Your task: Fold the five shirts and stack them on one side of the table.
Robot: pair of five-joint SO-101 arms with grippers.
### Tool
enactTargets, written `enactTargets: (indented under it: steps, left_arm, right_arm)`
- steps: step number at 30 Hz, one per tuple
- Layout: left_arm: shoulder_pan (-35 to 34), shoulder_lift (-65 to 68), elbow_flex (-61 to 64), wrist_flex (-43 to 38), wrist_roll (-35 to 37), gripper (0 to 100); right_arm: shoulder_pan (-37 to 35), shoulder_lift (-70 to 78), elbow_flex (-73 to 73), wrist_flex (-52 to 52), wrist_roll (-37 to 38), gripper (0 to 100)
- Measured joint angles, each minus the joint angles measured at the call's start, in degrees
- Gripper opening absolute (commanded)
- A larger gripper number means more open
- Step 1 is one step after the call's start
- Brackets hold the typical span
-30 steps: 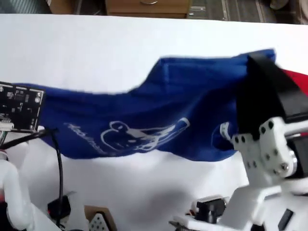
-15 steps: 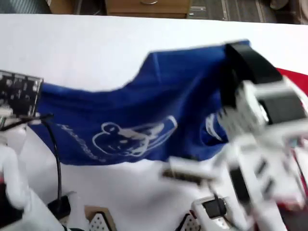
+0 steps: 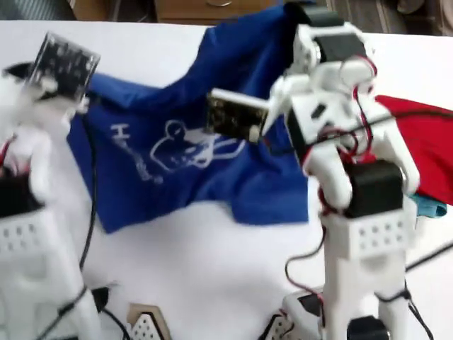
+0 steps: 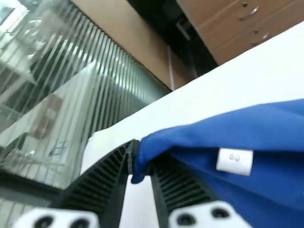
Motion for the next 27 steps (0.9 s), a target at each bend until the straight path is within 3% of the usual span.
enactTargets:
  steps: [5, 13, 20, 27]
  left_arm:
    - [1.58, 11.52, -7.12, -0.26, 0.0, 2]
    - [2.64, 25.14, -8.53, 0.88, 0.0, 2]
    - [2.73, 33.76, -8.62, 6.59, 0.0, 2]
    - [2.81, 39.38, -8.62, 14.95, -1.49, 2]
  right_arm:
    - [0.97, 5.19, 0.0, -1.05, 0.0, 2.0]
    - [3.25, 14.24, 3.69, 0.09, 0.0, 2.0]
    - [4.13, 19.43, 10.11, 2.81, -0.62, 2.0]
    - [5.1, 20.57, 14.77, 8.35, -7.74, 2.0]
